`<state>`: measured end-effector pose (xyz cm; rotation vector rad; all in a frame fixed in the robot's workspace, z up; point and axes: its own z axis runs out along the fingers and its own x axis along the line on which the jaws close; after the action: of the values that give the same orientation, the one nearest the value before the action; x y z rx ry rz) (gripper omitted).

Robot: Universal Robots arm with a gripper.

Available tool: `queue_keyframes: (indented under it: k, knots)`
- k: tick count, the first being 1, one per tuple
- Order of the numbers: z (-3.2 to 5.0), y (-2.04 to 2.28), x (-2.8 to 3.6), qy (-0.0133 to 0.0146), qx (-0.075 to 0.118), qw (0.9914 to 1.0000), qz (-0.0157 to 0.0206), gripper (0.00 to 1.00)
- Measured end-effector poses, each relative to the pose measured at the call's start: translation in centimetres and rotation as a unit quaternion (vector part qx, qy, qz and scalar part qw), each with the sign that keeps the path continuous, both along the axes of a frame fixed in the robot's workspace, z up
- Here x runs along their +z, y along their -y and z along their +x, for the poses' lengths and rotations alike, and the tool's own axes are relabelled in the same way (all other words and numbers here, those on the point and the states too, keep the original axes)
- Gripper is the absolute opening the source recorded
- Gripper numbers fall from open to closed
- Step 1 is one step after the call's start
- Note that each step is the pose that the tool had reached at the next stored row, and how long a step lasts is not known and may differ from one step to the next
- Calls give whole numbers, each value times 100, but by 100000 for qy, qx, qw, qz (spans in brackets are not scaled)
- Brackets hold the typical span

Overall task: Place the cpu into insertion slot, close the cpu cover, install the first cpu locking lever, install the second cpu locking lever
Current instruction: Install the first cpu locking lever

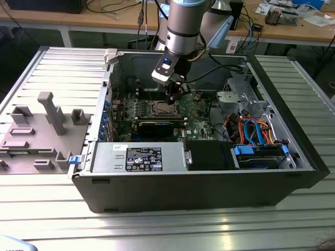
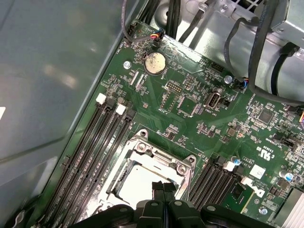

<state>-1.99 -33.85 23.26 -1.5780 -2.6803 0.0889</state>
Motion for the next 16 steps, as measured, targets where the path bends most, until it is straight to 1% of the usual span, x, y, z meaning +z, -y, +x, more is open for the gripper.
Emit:
queue_keyframes:
  k: [16]
  knots:
    - [0, 0, -3, 1, 476, 99999, 0, 11]
